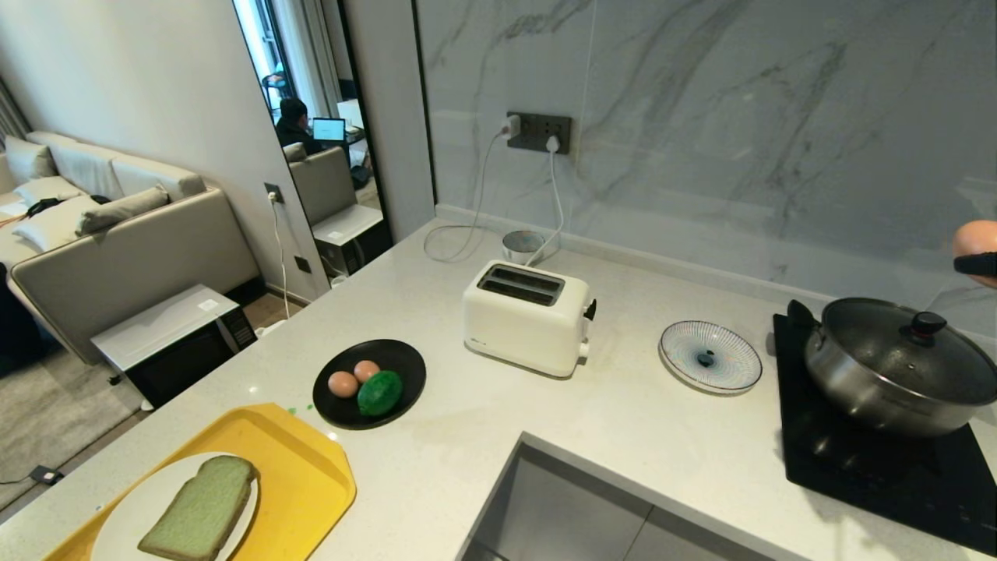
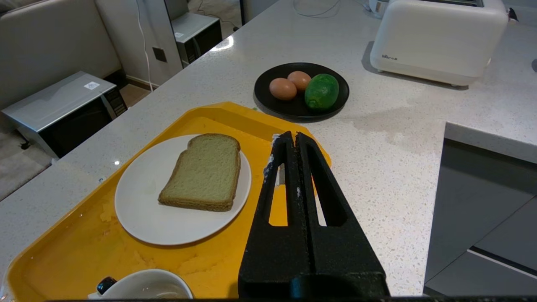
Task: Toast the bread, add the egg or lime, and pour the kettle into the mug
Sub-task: Put the egg in the bowl
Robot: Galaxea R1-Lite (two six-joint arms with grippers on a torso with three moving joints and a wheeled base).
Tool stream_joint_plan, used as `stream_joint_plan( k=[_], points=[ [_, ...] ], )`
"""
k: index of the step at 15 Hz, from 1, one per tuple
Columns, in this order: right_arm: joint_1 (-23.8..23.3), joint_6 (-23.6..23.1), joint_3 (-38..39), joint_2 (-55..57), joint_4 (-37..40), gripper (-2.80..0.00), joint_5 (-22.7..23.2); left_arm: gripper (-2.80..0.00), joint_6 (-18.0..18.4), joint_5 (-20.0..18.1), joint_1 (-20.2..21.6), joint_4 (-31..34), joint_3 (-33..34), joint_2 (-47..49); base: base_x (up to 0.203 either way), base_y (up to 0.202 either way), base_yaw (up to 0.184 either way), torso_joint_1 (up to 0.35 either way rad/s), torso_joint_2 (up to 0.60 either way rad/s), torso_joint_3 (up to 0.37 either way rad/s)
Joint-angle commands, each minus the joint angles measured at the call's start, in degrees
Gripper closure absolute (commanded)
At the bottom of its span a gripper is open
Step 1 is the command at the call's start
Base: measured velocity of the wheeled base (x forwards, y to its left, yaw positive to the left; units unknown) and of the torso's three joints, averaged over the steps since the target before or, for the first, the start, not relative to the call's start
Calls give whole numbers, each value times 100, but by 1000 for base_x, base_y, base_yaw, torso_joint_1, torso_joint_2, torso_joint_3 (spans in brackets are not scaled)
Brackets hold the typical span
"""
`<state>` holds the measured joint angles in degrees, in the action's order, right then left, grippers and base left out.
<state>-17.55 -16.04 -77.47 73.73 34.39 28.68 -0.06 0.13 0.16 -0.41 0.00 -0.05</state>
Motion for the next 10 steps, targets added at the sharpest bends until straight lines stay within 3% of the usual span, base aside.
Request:
stream_joint_plan(
  k=[1, 3, 7, 10],
  points=[
    [6, 350, 274, -265, -138, 0, -429, 0, -3, 4, 2, -2, 0, -1, 0, 0, 0, 0, 0, 0],
    [31, 699, 569, -381, -330, 0, -936, 0, -3, 4, 2, -2, 0, 4, 0, 0, 0, 0, 0, 0],
    [-37, 753, 815, -673, -347, 0, -1509, 0, -3, 4, 2, -2, 0, -3, 0, 0, 0, 0, 0, 0],
    [-38, 747, 775, -838, -310, 0, -1580, 0, -3, 4, 2, -2, 0, 5, 0, 0, 0, 0, 0, 0]
  ],
)
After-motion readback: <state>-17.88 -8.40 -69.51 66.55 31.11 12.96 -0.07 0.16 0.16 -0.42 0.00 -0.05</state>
